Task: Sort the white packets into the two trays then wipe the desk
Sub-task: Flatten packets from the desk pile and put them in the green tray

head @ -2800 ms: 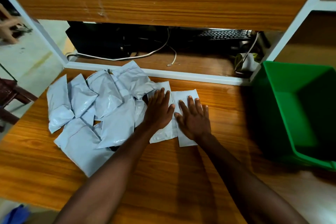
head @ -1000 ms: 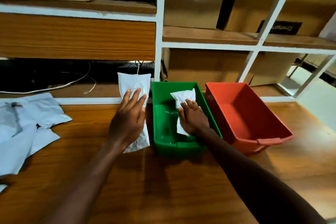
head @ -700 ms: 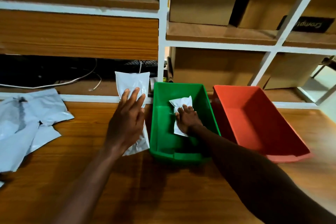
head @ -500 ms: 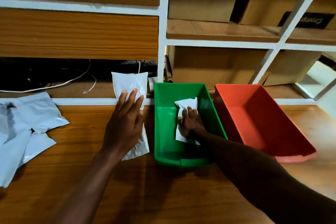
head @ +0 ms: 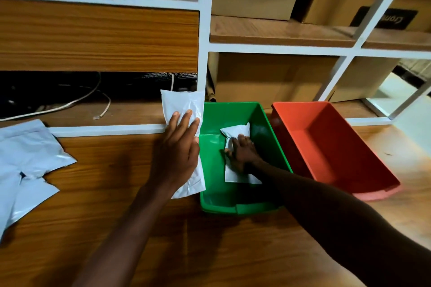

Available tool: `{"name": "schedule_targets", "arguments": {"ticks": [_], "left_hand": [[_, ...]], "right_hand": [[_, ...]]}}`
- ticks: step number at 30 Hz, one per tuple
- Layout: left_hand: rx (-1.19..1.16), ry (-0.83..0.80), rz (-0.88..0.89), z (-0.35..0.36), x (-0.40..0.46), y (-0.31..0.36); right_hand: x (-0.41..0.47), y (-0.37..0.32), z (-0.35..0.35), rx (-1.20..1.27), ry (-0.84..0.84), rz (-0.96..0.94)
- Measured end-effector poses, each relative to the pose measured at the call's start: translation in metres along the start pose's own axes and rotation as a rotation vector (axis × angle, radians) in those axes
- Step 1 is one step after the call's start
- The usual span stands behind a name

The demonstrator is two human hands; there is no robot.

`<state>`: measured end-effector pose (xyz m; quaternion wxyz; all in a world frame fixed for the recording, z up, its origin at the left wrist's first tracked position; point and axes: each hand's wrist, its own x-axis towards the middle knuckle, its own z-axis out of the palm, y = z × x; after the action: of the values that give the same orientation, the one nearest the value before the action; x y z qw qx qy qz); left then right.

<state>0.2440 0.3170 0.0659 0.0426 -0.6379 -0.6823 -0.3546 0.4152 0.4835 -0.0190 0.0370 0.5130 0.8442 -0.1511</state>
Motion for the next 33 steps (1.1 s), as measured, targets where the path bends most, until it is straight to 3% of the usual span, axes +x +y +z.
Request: {"name": "schedule_targets", "arguments": {"ticks": [10,21,33], "left_hand": [[0.028,-0.015,0.042,0.014,0.028,0.054],[0.124,-0.178,-0.061,0.070,0.040,0.083],[0.352,-0.653,-0.245,0.144,0.040,0.030]], "right_hand": [[-0.101,0.016,-0.068,0.250,0.138,-0.154],[-0.205,0.071,-0.088,0.291,0.528,-0.337],[-0.249,0.113,-0.090,0.322,0.661,-0.375]]}}
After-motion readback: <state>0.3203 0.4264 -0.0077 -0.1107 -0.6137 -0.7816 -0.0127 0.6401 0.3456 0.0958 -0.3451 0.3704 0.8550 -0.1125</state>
